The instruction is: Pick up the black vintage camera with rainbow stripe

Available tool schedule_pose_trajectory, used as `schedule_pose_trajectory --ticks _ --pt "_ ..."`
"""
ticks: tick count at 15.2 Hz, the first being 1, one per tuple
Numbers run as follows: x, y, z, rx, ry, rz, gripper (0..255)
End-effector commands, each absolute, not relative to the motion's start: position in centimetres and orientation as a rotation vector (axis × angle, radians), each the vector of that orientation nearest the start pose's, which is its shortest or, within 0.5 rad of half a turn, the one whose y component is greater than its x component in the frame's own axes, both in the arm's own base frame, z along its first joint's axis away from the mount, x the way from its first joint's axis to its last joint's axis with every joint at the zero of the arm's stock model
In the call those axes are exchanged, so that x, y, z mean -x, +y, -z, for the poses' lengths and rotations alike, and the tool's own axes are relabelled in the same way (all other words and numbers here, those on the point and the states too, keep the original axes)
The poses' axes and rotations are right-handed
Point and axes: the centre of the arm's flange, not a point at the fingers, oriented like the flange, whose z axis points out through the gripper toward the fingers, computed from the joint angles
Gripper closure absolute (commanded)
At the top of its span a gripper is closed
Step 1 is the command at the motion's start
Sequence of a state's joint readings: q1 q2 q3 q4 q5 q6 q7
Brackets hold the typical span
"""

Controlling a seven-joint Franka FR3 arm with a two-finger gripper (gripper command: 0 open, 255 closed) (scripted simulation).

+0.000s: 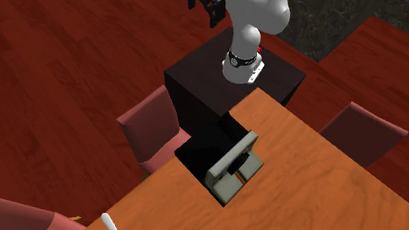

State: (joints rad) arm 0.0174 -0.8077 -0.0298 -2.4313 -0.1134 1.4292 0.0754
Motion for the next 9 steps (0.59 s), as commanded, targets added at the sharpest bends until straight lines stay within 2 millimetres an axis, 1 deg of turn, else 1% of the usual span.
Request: schedule_pose_trajectory --ticks 1,9 --pt "-28.2 -1.9 -55.2 3.223 0.132 -0.309 0" --pt "-33.5 5.3 -50.8 3.196 0.134 -0.256 0"
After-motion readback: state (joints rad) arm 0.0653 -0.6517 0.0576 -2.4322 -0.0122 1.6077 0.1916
